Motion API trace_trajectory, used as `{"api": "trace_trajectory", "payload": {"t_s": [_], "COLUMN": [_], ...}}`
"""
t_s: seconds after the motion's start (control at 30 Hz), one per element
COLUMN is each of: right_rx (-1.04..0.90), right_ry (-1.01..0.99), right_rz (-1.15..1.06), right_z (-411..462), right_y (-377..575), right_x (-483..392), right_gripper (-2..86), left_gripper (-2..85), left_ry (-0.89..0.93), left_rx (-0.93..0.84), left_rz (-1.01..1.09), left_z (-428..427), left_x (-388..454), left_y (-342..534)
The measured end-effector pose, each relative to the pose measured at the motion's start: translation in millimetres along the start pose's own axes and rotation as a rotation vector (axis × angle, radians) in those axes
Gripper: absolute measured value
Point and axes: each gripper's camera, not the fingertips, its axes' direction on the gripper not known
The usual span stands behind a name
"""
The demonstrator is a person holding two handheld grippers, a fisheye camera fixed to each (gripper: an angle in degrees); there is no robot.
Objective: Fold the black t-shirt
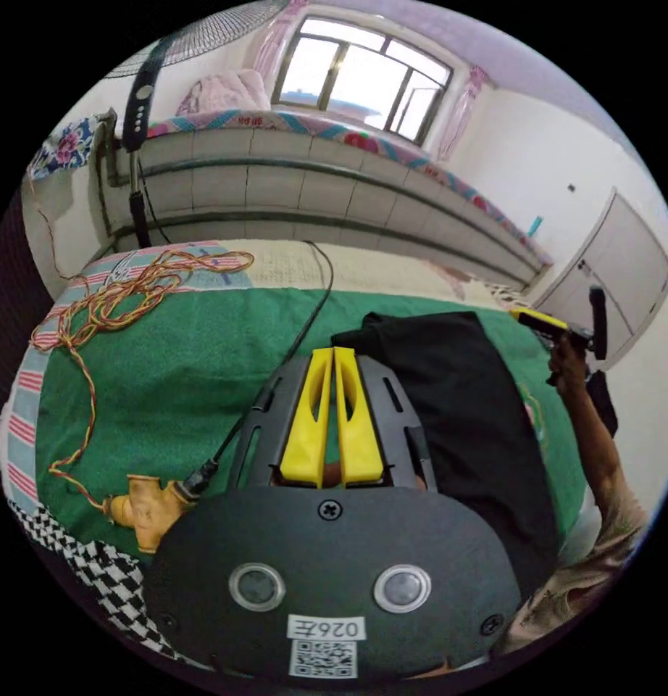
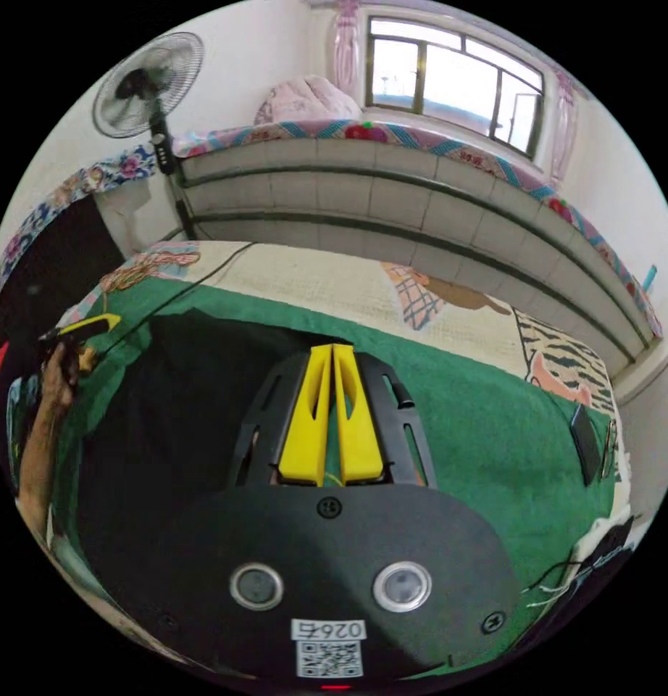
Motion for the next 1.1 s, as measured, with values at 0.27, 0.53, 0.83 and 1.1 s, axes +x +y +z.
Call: {"api": "trace_trajectory", "payload": {"t_s": [0.27,0.53,0.83,1.1], "right_rx": [-0.154,-0.535,-0.407,0.433], "right_ry": [-0.233,-0.334,-0.365,-0.511], "right_rz": [-0.368,-0.496,-0.302,-0.148], "right_z": [-122,-114,-179,-312], "right_y": [154,281,327,382], "right_x": [-81,-145,-82,-28], "right_gripper": [-0.9,-0.9,-0.9,-1.0], "left_gripper": [-1.0,-0.9,-1.0,-1.0], "left_ry": [0.618,0.296,0.196,0.568], "left_rx": [0.059,-0.648,-0.324,0.727], "left_rz": [0.186,0.607,0.505,0.433], "left_z": [-94,-66,-201,-346], "left_x": [96,186,168,159], "left_y": [149,273,314,405]}}
